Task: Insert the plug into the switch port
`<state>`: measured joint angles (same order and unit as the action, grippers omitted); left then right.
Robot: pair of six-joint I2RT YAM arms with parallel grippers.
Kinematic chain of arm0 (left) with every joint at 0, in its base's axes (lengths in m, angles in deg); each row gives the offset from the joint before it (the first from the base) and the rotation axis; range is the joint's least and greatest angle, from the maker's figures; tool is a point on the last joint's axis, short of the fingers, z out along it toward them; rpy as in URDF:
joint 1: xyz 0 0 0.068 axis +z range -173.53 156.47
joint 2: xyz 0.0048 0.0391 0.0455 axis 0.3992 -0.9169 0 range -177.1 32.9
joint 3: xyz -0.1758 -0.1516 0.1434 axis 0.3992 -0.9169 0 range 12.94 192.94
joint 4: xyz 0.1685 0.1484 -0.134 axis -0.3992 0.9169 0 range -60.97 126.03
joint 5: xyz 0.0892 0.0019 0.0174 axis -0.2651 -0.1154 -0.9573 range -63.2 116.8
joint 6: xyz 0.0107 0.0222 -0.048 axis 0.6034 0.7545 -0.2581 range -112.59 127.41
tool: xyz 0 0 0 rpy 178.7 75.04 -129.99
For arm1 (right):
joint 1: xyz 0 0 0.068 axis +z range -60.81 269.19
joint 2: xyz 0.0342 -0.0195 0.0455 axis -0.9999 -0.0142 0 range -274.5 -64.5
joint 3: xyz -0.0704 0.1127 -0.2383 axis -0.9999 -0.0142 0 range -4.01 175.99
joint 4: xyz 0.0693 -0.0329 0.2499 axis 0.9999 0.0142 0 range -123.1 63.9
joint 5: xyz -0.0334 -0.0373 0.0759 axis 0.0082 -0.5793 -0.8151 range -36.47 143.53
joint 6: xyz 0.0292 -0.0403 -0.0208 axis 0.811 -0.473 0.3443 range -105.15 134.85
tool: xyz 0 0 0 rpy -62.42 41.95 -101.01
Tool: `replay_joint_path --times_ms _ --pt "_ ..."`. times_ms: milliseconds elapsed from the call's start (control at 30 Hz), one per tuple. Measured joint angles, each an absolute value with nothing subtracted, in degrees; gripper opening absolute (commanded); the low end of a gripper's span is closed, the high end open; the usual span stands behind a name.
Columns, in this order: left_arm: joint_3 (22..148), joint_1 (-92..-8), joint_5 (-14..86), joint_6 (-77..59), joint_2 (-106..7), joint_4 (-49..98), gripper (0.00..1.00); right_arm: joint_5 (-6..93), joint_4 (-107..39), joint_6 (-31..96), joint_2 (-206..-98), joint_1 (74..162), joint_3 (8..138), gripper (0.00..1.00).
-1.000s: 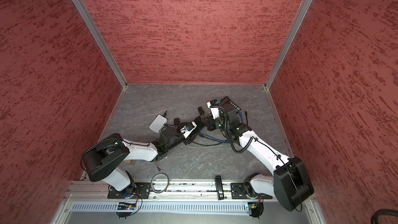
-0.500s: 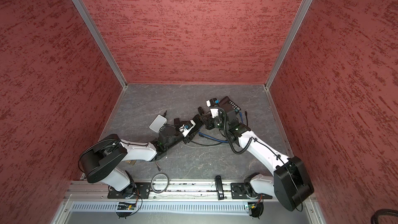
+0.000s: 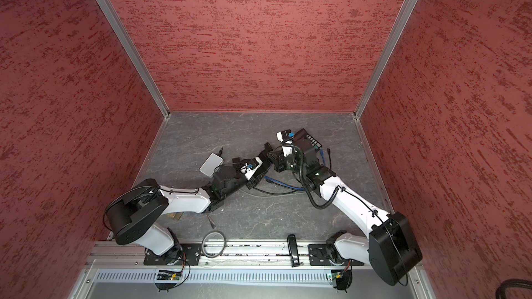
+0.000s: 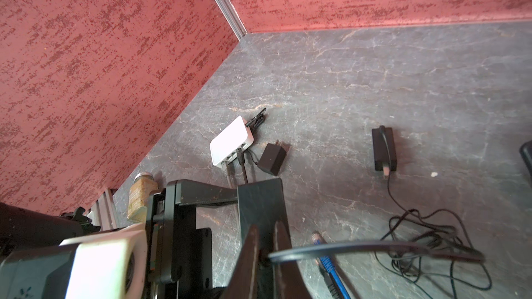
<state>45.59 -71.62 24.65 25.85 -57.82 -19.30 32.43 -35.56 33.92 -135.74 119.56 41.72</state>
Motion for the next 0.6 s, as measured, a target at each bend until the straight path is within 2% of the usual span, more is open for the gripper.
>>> replay_joint_path --times_ms 600 --pt "47.2 -71.6 23.2 24.8 -56.5 -16.7 0.23 36.3 -39.1 33.3 -135.6 121.8 41.0 0.0"
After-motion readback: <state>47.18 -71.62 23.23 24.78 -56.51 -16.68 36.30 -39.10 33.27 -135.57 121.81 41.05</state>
